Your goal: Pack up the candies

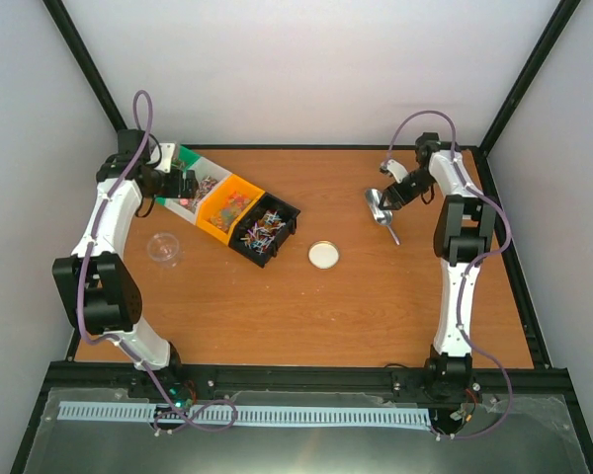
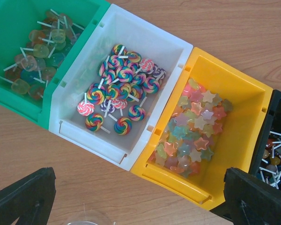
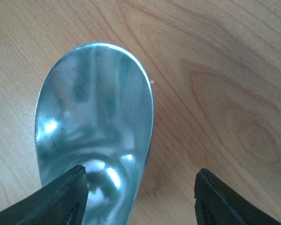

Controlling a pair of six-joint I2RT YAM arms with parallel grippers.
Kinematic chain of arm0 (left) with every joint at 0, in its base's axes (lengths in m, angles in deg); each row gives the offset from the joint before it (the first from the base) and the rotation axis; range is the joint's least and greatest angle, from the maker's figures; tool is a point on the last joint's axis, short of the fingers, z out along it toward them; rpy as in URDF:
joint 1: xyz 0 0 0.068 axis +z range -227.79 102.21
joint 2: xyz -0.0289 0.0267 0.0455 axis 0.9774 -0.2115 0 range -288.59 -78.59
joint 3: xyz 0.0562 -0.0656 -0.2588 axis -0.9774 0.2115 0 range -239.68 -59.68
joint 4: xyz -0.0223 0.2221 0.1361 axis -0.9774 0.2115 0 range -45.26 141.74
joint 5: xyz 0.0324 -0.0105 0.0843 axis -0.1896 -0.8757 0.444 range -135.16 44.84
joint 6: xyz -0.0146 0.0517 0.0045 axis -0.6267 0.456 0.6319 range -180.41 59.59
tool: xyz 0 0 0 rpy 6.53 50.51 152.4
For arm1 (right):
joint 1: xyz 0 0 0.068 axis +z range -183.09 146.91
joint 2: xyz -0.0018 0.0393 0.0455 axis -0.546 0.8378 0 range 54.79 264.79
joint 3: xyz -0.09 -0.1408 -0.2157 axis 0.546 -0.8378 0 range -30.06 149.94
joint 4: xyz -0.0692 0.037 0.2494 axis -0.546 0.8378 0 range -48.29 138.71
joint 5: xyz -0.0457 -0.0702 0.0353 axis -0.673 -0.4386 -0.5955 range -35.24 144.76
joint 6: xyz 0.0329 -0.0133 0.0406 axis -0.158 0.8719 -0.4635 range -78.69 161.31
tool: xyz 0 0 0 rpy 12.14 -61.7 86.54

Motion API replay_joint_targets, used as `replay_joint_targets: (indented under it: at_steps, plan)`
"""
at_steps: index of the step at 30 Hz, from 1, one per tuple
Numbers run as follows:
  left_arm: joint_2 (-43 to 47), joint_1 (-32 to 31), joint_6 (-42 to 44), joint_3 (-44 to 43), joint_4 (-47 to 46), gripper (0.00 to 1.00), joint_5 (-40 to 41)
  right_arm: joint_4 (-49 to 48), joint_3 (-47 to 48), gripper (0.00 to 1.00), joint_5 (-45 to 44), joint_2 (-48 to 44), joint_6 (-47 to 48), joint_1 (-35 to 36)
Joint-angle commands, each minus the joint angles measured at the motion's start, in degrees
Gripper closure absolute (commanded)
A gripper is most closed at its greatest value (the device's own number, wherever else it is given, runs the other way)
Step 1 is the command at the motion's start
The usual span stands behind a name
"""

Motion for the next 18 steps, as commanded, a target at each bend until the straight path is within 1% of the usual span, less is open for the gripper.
replay_joint_targets:
  at_steps: [1, 7, 10, 13, 14, 16, 18]
  plan:
    - [1.3, -0.6, 1.3, 0.2, -0.9, 0.00, 1.0, 0.0, 2.9, 0.42, 1.2, 2.1, -3.8, 0.6]
    - [1.1, -0.7, 2.4, -0.3, -0.5, 0.00, 1.9, -0.5, 3.2, 0.59, 3.7, 3.9, -7.4, 0.7]
    - [1.3, -0.6, 3.3, -0.3, -0.6, 0.00, 1.9, -1.0, 3.2, 0.70, 4.6, 4.4, -9.4, 0.7]
    - [1.4, -0.7, 3.9, -0.4, -0.6, 0.00, 2.4, -2.0, 3.2, 0.80, 5.5, 4.5, -12.0, 0.7]
    - [1.4, -0.6, 4.0, -0.6, -0.5, 0.00, 2.5, -2.3, 3.2, 0.84, 5.8, 4.4, -13.2, 0.7]
    - [1.4, -0.6, 4.3, -1.0, -0.2, 0.00, 2.6, -3.1, 3.2, 0.96, 6.2, 3.9, -15.8, 0.7]
    - [1.4, -0.7, 4.6, -1.5, 0.0, 0.00, 2.7, -4.4, 2.4, 0.97, 7.0, 2.7, -18.8, 0.7]
